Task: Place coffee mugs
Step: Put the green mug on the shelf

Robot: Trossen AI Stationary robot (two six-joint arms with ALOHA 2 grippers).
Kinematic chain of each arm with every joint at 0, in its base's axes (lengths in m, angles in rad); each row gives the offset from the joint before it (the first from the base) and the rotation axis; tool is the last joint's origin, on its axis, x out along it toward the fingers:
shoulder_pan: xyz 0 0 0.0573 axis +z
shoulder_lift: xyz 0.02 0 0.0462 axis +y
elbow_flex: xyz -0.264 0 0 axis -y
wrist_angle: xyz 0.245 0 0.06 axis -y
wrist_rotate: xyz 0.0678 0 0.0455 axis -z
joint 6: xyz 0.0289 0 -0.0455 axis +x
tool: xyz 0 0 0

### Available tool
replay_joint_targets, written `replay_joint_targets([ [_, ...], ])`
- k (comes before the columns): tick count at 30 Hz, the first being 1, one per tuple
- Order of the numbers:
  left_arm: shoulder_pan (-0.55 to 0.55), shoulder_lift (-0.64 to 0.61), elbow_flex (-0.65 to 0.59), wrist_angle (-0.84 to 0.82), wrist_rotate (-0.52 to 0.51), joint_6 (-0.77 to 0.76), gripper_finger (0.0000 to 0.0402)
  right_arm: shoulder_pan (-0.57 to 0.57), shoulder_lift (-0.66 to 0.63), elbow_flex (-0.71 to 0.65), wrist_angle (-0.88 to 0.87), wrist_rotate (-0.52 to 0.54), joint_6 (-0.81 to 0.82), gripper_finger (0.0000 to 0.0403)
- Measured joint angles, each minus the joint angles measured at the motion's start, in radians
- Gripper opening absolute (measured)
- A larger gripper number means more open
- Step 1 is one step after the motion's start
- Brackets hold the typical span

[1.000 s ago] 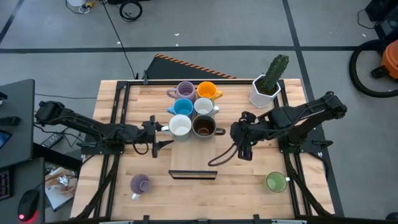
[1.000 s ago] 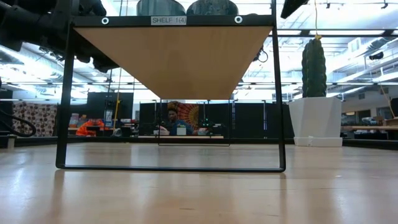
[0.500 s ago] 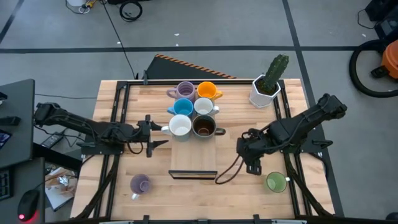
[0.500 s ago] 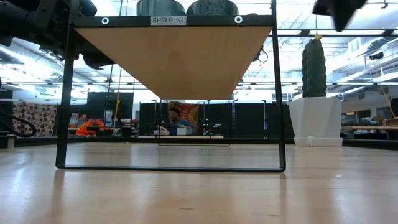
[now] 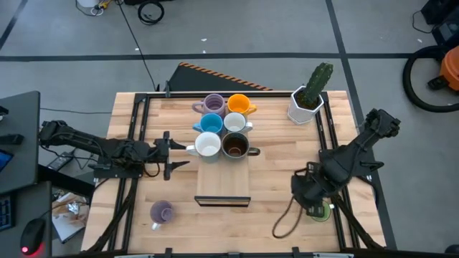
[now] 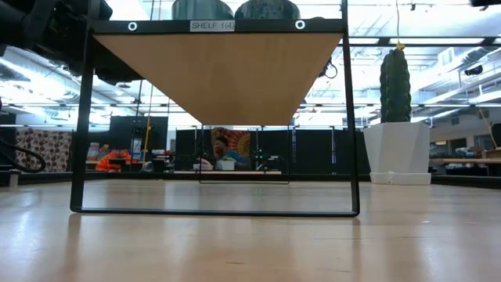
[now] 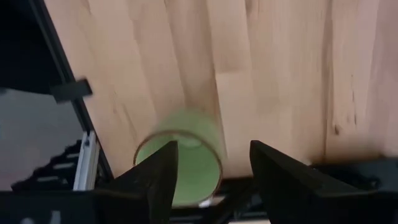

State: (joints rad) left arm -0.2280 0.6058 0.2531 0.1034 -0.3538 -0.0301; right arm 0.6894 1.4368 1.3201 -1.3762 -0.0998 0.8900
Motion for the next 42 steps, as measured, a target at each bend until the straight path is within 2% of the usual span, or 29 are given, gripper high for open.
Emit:
replay_joint_targets([
  [4,0.0,-0.006,0.0,0.002,0.0,0.004,0.0265,0.083,0.0,0.0,-0.006,0.007,0.076,0.0199],
  [8,-0.001,-0.005,0.0,-0.006,0.009,-0.025,0.0265,0.162,0.0,-0.037,0.03,0.016,0.23,0.0194],
  [13,-0.001,-0.005,0.0,-0.007,0.087,-0.058,0.0265,0.261,0.001,-0.145,0.194,-0.1,0.404,0.0186],
  [17,-0.001,-0.004,0.0,-0.006,0.105,-0.067,0.0265,0.314,0.001,-0.2,0.223,-0.149,0.491,0.0183],
  [25,-0.001,-0.004,0.0,-0.005,0.13,-0.108,0.0265,0.34,0.001,-0.264,0.148,-0.163,0.532,0.0183],
  [32,-0.001,-0.004,0.0,-0.004,0.151,-0.142,0.0265,0.352,0.001,-0.295,0.17,-0.137,0.471,0.0183],
  [42,-0.001,-0.004,0.0,-0.004,0.176,-0.168,0.0265,0.399,0.001,-0.294,0.193,-0.139,0.49,0.0183],
])
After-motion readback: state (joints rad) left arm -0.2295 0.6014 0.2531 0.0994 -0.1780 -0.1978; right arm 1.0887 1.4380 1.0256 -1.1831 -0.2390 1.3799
